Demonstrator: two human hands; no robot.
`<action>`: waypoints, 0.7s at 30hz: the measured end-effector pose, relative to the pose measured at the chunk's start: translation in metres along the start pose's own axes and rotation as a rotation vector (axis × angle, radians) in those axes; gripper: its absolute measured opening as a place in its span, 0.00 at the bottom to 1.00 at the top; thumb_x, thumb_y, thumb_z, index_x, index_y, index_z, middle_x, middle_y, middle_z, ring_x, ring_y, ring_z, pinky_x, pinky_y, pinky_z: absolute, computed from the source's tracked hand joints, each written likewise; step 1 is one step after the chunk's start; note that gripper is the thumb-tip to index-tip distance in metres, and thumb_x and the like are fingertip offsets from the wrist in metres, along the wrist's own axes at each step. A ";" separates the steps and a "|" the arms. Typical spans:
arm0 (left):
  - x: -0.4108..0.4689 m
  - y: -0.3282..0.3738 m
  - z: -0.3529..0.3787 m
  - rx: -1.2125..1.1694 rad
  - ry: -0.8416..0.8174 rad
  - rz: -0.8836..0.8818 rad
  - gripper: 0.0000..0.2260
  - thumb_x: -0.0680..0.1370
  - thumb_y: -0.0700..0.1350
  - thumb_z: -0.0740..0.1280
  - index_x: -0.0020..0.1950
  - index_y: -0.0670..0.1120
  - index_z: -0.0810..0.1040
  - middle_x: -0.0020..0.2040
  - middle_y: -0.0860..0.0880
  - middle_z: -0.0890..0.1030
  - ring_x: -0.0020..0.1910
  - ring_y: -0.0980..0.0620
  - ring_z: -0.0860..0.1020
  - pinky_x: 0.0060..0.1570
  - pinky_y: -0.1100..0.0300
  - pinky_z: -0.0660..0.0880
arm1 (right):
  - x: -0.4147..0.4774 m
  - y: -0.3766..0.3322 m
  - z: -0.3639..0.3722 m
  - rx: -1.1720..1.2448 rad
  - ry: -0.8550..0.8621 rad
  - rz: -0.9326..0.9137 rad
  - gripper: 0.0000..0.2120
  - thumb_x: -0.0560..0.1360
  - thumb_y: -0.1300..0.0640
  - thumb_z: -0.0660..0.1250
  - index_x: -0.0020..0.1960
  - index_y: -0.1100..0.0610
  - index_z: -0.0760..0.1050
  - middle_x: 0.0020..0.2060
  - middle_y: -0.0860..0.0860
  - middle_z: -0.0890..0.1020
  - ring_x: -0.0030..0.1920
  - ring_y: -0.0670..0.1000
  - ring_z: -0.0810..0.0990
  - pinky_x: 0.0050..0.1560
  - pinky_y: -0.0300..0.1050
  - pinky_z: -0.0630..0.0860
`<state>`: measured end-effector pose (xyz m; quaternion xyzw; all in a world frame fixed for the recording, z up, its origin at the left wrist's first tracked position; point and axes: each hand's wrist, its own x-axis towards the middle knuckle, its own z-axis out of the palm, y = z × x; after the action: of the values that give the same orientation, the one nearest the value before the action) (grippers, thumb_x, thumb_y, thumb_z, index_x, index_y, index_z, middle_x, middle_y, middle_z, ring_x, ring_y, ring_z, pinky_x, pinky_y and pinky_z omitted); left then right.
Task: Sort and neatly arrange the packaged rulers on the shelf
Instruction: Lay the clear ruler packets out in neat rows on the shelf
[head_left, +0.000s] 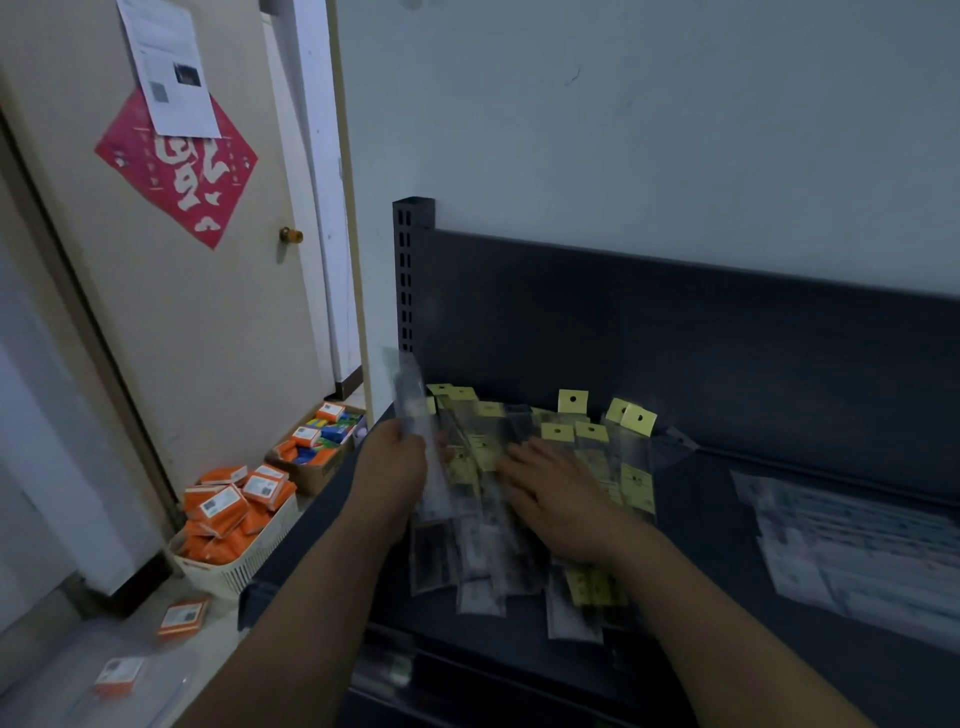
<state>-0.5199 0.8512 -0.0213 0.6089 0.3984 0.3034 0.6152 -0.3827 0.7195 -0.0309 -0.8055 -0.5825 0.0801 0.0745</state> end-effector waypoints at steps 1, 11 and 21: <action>-0.002 -0.002 0.000 -0.015 -0.015 -0.011 0.13 0.77 0.33 0.55 0.53 0.36 0.78 0.44 0.39 0.82 0.40 0.44 0.81 0.42 0.49 0.80 | 0.000 0.004 0.001 -0.042 0.011 0.037 0.21 0.83 0.51 0.47 0.76 0.49 0.56 0.77 0.47 0.53 0.77 0.49 0.46 0.75 0.50 0.43; -0.015 0.000 0.001 -0.050 -0.054 -0.046 0.12 0.79 0.33 0.54 0.47 0.40 0.77 0.47 0.39 0.82 0.41 0.48 0.80 0.38 0.57 0.80 | 0.001 0.001 -0.003 0.050 0.027 0.062 0.24 0.79 0.39 0.52 0.74 0.39 0.58 0.78 0.48 0.47 0.77 0.50 0.41 0.76 0.54 0.40; -0.015 -0.001 0.000 -0.122 -0.077 -0.080 0.11 0.80 0.33 0.54 0.48 0.41 0.74 0.49 0.37 0.81 0.40 0.48 0.80 0.37 0.58 0.80 | 0.000 0.004 -0.001 0.069 0.130 0.087 0.21 0.80 0.44 0.55 0.73 0.40 0.61 0.78 0.48 0.46 0.77 0.51 0.42 0.76 0.56 0.44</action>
<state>-0.5276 0.8382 -0.0204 0.5652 0.3794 0.2788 0.6774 -0.3787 0.7184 -0.0306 -0.8305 -0.5378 0.0508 0.1362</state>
